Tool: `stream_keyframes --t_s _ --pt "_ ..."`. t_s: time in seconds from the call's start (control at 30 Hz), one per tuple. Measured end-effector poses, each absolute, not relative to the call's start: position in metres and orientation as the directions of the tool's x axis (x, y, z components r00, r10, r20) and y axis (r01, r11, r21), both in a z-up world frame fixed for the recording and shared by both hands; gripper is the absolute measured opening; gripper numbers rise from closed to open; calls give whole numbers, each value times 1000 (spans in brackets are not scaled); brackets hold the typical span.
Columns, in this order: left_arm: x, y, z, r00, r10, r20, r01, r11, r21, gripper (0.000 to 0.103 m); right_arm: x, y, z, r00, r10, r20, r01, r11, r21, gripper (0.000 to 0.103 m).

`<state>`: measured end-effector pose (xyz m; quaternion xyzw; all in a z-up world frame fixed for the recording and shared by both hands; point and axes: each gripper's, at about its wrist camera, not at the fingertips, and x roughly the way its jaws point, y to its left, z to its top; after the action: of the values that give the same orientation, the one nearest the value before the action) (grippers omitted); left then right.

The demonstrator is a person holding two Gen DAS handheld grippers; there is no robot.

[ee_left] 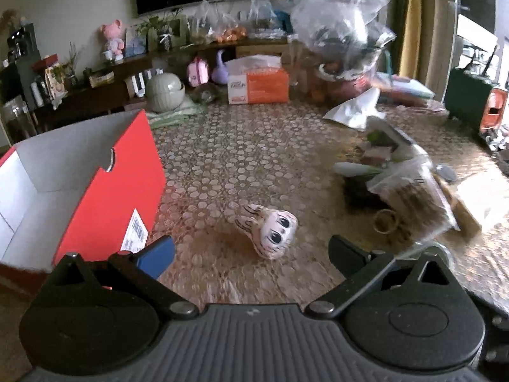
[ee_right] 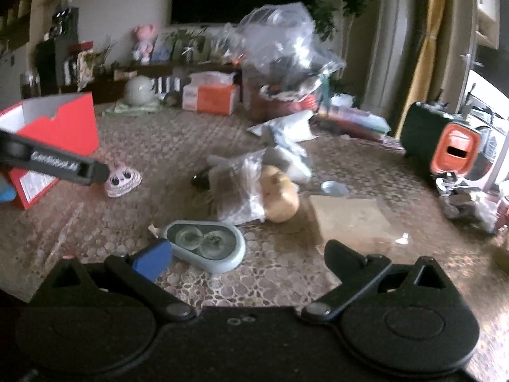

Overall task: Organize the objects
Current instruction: 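Grasp the white plush bunny with the left tool while the right tool grasps the green tape dispenser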

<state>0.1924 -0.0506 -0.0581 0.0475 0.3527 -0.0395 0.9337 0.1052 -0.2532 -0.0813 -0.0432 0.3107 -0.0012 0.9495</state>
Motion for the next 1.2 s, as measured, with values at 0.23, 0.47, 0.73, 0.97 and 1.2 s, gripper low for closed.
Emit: stream_keyframes --t_s 0.23,0.47,0.73,0.97,1.2 --pt "225 -50 -78 729 -32 -684 111 991 73 103 136 -245 -104 784 -16 -620 -70 991 -114 97" --pt "240 -50 -89 725 -45 -687 130 989 72 103 148 -235 -116 772 35 -635 -154 979 -134 93" --pt "248 -50 -99 712 -56 -700 149 986 72 101 153 -232 -118 766 82 -637 -193 975 -106 82" --pt "249 -56 -101 709 -72 -701 196 976 97 76 154 -233 -118 769 101 -631 -199 976 -87 80" --pt "238 -71 -99 721 -73 -689 256 952 167 55 147 -231 -117 768 90 -634 -187 978 -87 80"
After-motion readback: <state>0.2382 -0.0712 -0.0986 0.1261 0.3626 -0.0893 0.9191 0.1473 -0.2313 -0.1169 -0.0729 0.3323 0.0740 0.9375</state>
